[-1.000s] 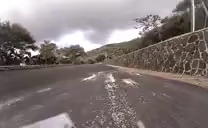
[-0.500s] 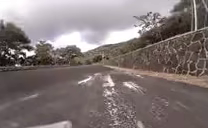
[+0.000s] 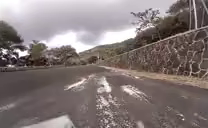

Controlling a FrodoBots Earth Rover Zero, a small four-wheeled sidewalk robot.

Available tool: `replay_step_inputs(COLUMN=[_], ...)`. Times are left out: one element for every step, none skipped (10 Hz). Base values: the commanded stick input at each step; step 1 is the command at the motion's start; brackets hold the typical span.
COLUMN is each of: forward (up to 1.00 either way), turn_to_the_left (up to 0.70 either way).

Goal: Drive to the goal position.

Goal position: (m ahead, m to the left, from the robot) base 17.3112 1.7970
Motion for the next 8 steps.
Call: replay_step_inputs(forward=[1.0, 1.0, 1.0, 1.0, 1.0, 1.0, 1.0, 1.0], turn_to_the_left=[-0.02, -0.09, -0.26, -0.07, 0.0, 0.0, 0.0, 0.0])
